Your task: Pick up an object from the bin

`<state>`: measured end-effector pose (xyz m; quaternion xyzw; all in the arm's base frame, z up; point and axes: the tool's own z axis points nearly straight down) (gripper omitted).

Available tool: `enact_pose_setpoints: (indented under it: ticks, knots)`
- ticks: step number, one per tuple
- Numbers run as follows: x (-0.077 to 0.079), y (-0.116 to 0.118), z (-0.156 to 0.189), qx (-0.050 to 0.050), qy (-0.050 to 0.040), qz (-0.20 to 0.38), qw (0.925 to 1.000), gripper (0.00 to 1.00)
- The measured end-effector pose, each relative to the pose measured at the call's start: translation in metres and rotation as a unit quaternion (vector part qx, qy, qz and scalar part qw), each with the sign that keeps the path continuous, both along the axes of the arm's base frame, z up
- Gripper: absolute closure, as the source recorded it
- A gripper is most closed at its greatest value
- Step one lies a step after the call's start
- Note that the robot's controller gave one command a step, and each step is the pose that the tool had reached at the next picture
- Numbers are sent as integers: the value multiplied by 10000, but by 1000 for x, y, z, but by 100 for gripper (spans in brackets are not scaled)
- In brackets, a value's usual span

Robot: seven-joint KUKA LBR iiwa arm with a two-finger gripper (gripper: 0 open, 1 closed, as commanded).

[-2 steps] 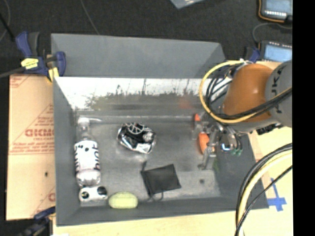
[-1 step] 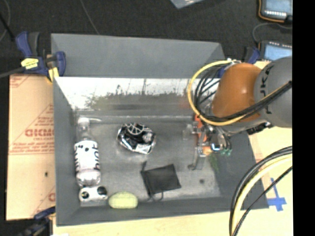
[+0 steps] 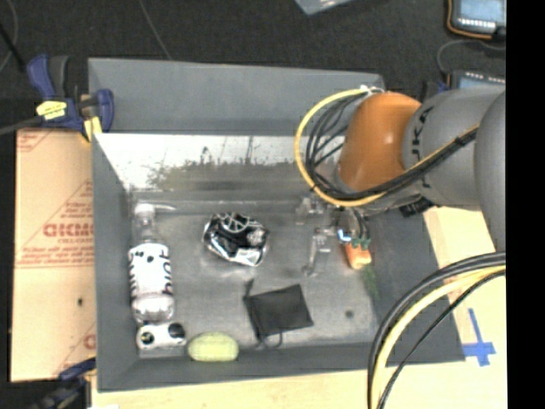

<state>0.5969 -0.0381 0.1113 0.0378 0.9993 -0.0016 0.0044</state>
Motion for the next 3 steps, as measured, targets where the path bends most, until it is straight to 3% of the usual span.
enact_pose_setpoints:
  ticks: [1,2,3]
  knots:
    - [-9,19,32,20,52,58,10000,0]
    - [-11,28,52,14,-25,-4,10000,0]
    - [-45,34,-7,9,1,155,9999,0]
